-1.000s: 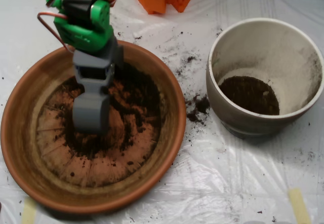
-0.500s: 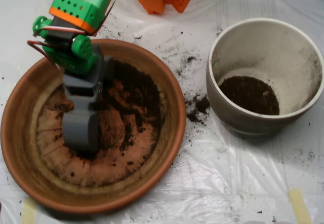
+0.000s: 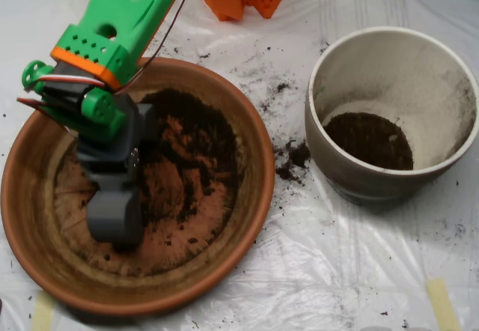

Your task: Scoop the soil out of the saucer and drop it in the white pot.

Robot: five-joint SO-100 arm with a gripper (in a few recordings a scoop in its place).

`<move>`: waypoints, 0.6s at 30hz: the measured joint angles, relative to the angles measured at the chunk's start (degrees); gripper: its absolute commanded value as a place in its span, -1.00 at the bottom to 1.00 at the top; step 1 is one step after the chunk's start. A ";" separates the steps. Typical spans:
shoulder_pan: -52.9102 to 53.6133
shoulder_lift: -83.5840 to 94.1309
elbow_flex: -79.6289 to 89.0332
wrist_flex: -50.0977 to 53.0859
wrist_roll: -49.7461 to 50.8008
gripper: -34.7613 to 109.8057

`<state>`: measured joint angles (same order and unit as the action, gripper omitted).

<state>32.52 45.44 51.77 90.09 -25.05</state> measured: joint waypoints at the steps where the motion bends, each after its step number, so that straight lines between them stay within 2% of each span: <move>1: 0.00 0.09 0.00 -0.09 -0.44 0.04; 4: 0.00 3.08 4.48 -3.43 -1.49 0.03; 12: 0.09 20.30 31.03 -18.90 -3.43 -0.11; 18: 0.09 22.68 34.54 -21.88 -3.16 -0.18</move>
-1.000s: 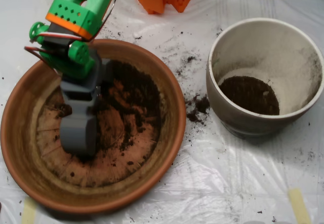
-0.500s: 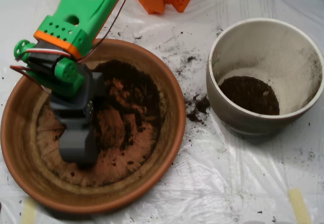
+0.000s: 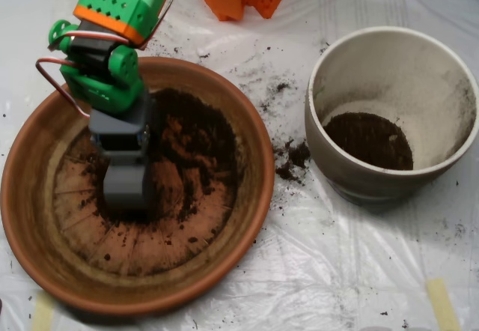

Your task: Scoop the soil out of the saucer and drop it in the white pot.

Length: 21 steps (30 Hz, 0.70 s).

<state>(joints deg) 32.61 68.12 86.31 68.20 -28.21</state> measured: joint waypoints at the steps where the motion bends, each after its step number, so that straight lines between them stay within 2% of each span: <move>1: 0.00 0.00 0.09 -0.35 -0.09 -0.20; 16: -0.62 2.02 2.64 -6.15 1.05 -0.36; 21: -0.79 2.37 3.08 -6.68 1.23 -0.34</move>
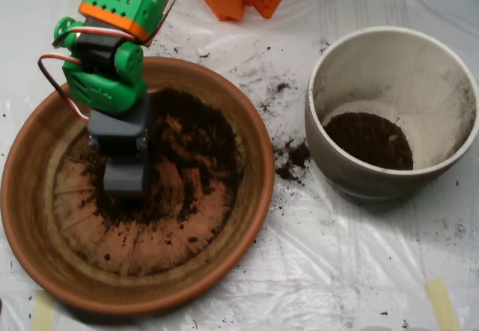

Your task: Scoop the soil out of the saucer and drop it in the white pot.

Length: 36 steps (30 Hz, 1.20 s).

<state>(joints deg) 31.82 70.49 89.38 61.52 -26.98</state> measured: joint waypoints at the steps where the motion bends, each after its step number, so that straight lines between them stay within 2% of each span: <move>1: 0.00 0.35 0.70 -0.44 0.00 -0.34; 6: 0.00 4.39 6.94 -4.57 -0.79 -0.36; 10: 0.18 7.56 12.13 -8.79 -2.37 -0.46; 13: 0.18 7.73 12.66 -9.49 -2.64 -0.52; 19: 0.97 7.47 12.57 -12.04 -4.13 -0.53; 26: 4.48 8.26 13.18 -18.28 3.96 -0.53; 31: 1.41 21.97 21.18 -19.69 8.17 -0.53; 36: -7.21 39.29 22.32 -11.51 11.78 -0.53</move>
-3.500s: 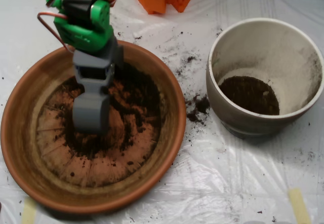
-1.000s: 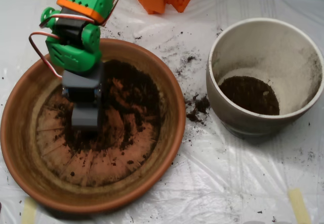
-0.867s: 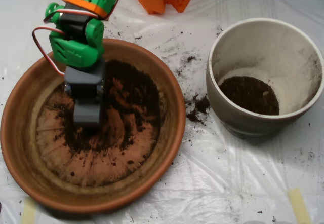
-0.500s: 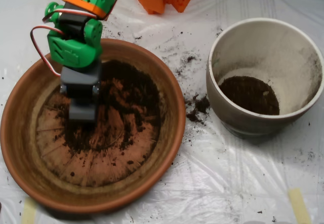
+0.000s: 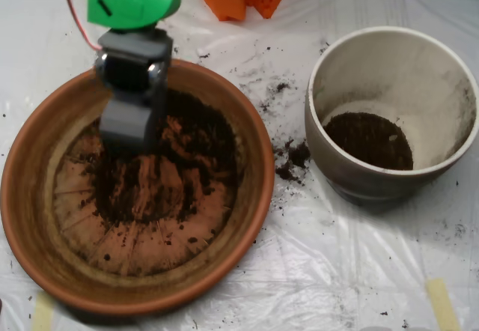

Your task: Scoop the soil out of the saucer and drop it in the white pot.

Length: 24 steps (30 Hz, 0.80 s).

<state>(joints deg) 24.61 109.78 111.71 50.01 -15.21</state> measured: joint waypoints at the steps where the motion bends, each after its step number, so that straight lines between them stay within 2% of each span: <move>1: -2.37 2.55 -0.62 2.20 0.53 -0.53; 7: -11.43 9.23 -7.73 14.06 1.93 -0.53; 22: -37.62 5.89 -23.29 30.41 -3.69 -0.52; 23: -39.73 5.71 -23.47 31.11 -4.13 -0.50; 24: -42.01 5.54 -23.55 31.55 -4.75 -0.37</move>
<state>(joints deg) -17.40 115.31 88.15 81.56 -19.95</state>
